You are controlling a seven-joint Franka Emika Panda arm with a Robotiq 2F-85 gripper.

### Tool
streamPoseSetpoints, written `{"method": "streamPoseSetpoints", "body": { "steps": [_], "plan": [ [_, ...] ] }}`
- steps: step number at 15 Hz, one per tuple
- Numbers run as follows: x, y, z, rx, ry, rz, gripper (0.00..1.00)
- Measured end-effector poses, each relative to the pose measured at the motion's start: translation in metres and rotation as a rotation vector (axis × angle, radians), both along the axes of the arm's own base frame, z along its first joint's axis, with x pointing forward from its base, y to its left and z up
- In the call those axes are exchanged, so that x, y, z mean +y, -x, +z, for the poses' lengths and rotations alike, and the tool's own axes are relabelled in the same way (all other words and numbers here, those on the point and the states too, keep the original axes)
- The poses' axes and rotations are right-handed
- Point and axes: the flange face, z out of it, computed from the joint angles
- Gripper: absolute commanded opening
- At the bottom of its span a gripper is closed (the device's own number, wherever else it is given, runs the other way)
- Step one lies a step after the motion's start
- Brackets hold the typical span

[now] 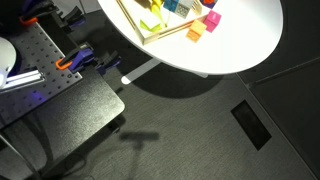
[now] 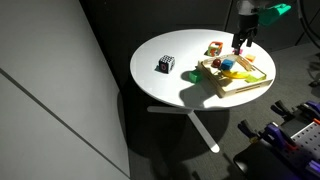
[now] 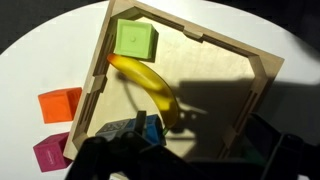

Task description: Put the banana on the green block

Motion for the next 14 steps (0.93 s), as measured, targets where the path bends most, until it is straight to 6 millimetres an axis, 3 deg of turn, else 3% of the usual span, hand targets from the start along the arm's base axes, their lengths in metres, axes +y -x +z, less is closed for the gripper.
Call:
{"method": "streamPoseSetpoints", "body": {
  "steps": [7, 14],
  "plan": [
    [-0.016, -0.007, -0.021, -0.038, -0.005, -0.02, 1.0],
    [-0.032, -0.017, -0.075, -0.087, -0.023, 0.028, 1.0]
  ]
}}
